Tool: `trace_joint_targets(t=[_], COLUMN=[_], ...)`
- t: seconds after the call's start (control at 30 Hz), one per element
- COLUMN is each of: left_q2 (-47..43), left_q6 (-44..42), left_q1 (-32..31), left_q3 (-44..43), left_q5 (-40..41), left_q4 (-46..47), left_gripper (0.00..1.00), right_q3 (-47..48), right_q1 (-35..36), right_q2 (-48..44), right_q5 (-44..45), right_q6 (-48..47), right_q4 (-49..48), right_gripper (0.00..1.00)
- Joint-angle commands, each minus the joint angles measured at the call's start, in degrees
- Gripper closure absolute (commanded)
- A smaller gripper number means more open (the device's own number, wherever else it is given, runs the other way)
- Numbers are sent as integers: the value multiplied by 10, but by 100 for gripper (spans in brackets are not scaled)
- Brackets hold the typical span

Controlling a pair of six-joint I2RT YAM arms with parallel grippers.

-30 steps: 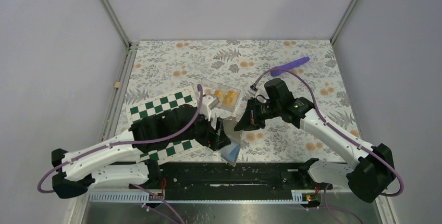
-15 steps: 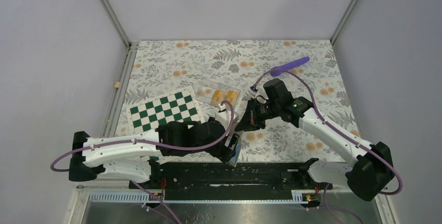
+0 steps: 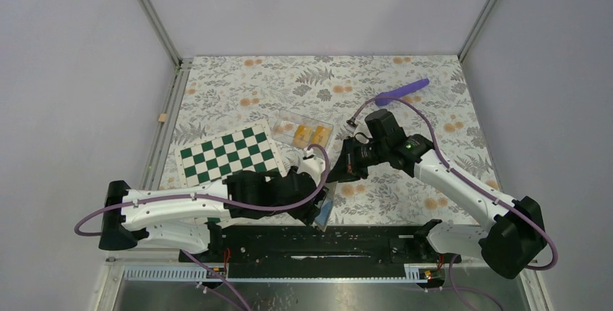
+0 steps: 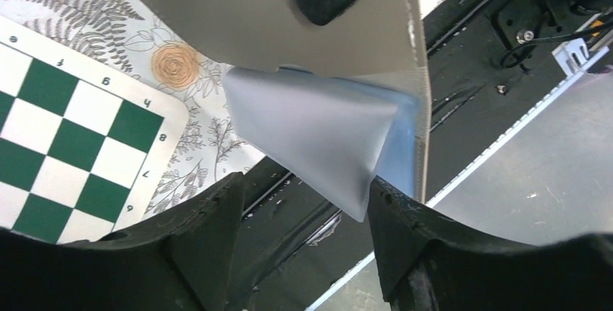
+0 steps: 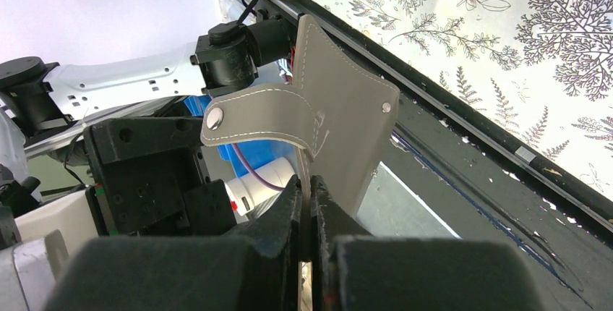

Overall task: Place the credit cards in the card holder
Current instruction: Turn over the card slot in the card holder.

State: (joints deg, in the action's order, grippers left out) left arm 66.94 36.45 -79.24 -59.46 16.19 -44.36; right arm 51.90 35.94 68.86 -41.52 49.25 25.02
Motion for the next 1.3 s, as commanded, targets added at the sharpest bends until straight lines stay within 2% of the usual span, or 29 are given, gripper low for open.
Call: trace_joint_targets(t=[0.0,0.4,0.57,0.8,1.1,1.27], left_q2=[-16,-10,-27,-97,-166,-227], left_q6=[4,20,12,1,21,58], left_q1=[-2,36,65,111,142,163], left_q3=[1,-1,8,64,155,218], left_q5=[62,117,107,40,-82,-122], left_q4=[-21,-26,3,103,227,309], left_gripper=[39,38,34,27,24,23], right_q3=[21,9,-26,-67,-130,-142], right_q1=[-2,-2,-2,-2,-2,-2], right_q2=[0,-4,-22,-42,-46,-43], right_q5=[-24,-87,-131,-167,-197,-201], right_q6=[-13,-39,-6,33,194,244], right_q4=[6,2,-60,-132,-372,-437], right_gripper=[100,100,100,100,100,100])
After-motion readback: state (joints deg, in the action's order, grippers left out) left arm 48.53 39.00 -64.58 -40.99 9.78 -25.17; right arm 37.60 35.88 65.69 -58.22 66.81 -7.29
